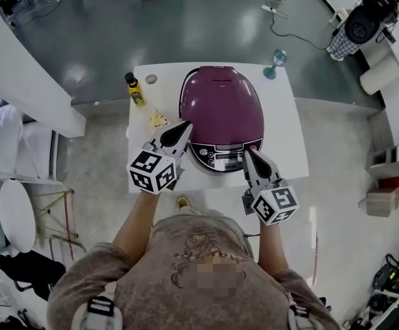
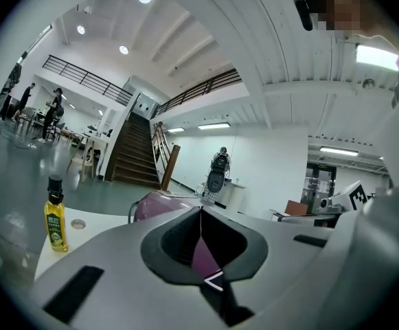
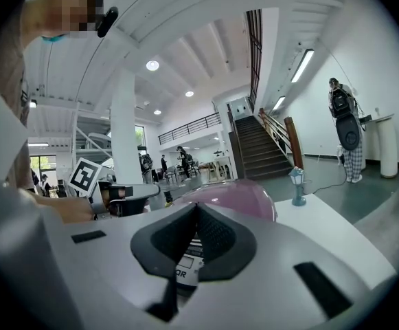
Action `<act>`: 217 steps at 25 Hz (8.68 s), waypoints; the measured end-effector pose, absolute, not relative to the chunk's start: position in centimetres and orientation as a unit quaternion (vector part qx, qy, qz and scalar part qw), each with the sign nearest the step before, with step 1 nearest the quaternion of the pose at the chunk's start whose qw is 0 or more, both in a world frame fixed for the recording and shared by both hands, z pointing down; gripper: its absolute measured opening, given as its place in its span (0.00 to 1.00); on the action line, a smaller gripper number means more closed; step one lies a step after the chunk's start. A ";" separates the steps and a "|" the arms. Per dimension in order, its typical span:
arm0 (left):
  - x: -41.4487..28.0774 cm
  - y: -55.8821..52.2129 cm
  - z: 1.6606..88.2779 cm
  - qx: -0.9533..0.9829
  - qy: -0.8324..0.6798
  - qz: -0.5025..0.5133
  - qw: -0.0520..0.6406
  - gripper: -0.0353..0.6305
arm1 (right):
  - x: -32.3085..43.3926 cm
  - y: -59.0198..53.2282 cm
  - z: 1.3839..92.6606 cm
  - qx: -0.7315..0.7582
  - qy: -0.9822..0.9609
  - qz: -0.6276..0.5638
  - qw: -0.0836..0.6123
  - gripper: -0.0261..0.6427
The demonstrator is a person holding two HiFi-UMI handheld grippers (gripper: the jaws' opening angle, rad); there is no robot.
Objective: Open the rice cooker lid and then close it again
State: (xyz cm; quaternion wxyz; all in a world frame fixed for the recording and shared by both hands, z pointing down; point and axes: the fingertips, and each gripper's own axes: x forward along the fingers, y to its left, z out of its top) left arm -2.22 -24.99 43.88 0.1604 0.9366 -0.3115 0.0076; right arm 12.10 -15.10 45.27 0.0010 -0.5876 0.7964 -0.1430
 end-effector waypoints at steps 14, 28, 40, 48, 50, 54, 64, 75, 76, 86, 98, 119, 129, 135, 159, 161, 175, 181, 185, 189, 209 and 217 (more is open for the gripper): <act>-0.4 -27.3 45.1 0.936 -0.312 0.025 0.163 0.09 | 12.6 -17.7 46.8 -0.537 0.827 -0.164 -0.034 0.04; -0.7 -29.0 46.6 0.927 -0.330 0.049 0.171 0.09 | 12.1 -18.6 48.4 -0.507 0.838 -0.180 -0.094 0.04; -0.7 -29.2 47.1 0.924 -0.335 0.049 0.178 0.09 | 11.7 -18.6 49.3 -0.496 0.838 -0.181 -0.136 0.05; -0.5 -28.9 46.9 0.926 -0.330 0.046 0.178 0.09 | 11.2 -18.4 49.4 -0.477 0.845 -0.194 -0.146 0.04; -0.2 -28.6 46.7 0.929 -0.324 0.046 0.175 0.09 | 10.8 -18.3 49.3 -0.470 0.848 -0.188 -0.156 0.04; 0.5 -28.2 46.6 0.932 -0.315 0.049 0.171 0.09 | 10.6 -18.3 49.3 -0.471 0.848 -0.178 -0.163 0.04; 0.6 -28.3 46.2 0.929 -0.329 0.047 0.164 0.09 | 10.4 -18.2 49.5 -0.461 0.850 -0.189 -0.170 0.04; 0.8 -28.5 43.6 0.934 -0.329 0.029 0.138 0.09 | 10.7 -18.2 49.3 -0.471 0.849 -0.171 -0.165 0.04; 0.9 -28.6 42.8 0.935 -0.327 0.026 0.131 0.09 | 10.8 -18.2 49.3 -0.473 0.849 -0.170 -0.164 0.04; 1.2 -30.3 37.6 0.940 -0.324 0.005 0.105 0.09 | 11.1 -18.3 49.5 -0.473 0.850 -0.168 -0.158 0.04; 0.7 -32.7 32.9 0.943 -0.316 -0.035 0.100 0.09 | 10.7 -18.2 49.2 -0.470 0.851 -0.180 -0.153 0.04; 1.0 -38.7 27.2 0.936 -0.337 -0.065 0.076 0.09 | 10.7 -18.1 49.2 -0.469 0.853 -0.173 -0.148 0.04; 0.9 -42.0 25.5 0.936 -0.336 -0.081 0.064 0.09 | 10.8 -18.1 49.1 -0.469 0.854 -0.176 -0.142 0.04; 1.2 -44.3 24.9 0.936 -0.338 -0.082 0.057 0.09 | 10.9 -18.0 49.3 -0.471 0.852 -0.185 -0.133 0.04; 1.1 -48.1 24.3 0.935 -0.345 -0.071 0.036 0.09 | 11.1 -18.0 49.3 -0.473 0.852 -0.187 -0.128 0.04; 0.9 -47.7 24.1 0.936 -0.342 -0.075 0.029 0.09 | 11.1 -18.0 49.4 -0.473 0.852 -0.187 -0.128 0.04; 0.3 -44.5 23.3 0.958 -0.277 -0.068 -0.012 0.40 | 11.1 -18.0 49.4 -0.470 0.852 -0.194 -0.128 0.04; 1.5 -44.2 24.7 0.968 -0.248 -0.033 -0.028 0.60 | 11.1 -18.1 49.5 -0.471 0.851 -0.194 -0.128 0.04; 2.3 -44.2 25.9 0.972 -0.234 -0.008 -0.019 0.61 | 11.1 -17.9 49.4 -0.471 0.851 -0.193 -0.127 0.04; 2.9 -44.4 27.2 0.973 -0.231 0.001 -0.006 0.61 | 11.2 -18.0 49.4 -0.467 0.853 -0.192 -0.129 0.04; 3.3 -43.1 27.9 0.974 -0.228 -0.005 -0.011 0.61 | 11.3 -17.8 49.2 -0.484 0.849 -0.176 -0.122 0.04; 2.9 -41.5 28.1 0.977 -0.210 -0.021 -0.009 0.61 | 11.5 -17.9 49.3 -0.502 0.839 -0.179 -0.112 0.04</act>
